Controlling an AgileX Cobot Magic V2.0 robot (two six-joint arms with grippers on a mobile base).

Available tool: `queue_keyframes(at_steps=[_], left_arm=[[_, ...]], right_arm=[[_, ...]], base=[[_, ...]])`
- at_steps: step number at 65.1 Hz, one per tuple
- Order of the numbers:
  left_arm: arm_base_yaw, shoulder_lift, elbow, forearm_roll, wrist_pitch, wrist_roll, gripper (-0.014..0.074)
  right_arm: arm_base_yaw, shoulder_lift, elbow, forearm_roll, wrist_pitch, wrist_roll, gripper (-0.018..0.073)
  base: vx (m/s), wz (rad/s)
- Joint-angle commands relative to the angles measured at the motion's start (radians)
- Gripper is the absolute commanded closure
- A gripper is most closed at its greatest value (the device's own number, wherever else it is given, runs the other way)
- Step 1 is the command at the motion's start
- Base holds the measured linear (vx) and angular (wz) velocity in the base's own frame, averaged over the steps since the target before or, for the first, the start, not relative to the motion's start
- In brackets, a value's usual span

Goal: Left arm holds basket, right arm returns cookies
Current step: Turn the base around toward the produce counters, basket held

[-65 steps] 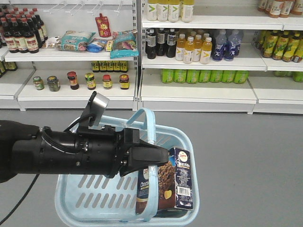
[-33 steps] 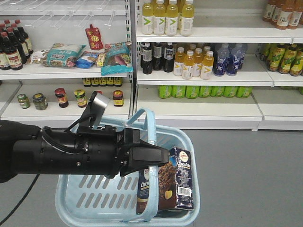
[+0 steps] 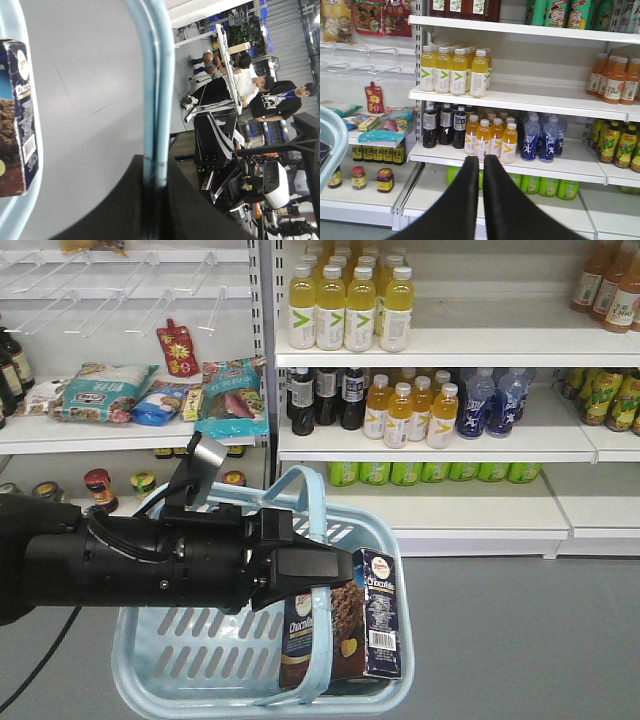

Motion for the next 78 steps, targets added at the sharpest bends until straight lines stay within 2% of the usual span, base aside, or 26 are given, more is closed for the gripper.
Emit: queue_keyframes(at_steps=[1,16,78], left_arm=[[-0.006,-0.042,-0.033,-0.11,0.054,0.013,0.0599],[-0.006,-0.042,-0.033,-0.11,0.054,0.013,0.0599],[-0.005,-0.042,-0.033,-0.11,0.05,0.013,0.0599]], right_arm=[[-0.007,-0.012,0.017,-0.008,-0.074,0.0,0.057],[-0.007,-0.012,0.017,-0.008,-0.074,0.0,0.057],[-0.007,-0.012,0.017,-0.008,-0.075,0.0,0.057]], base=[[0.34,-0.18],[0.3,-0.44],[0.2,-0.74]])
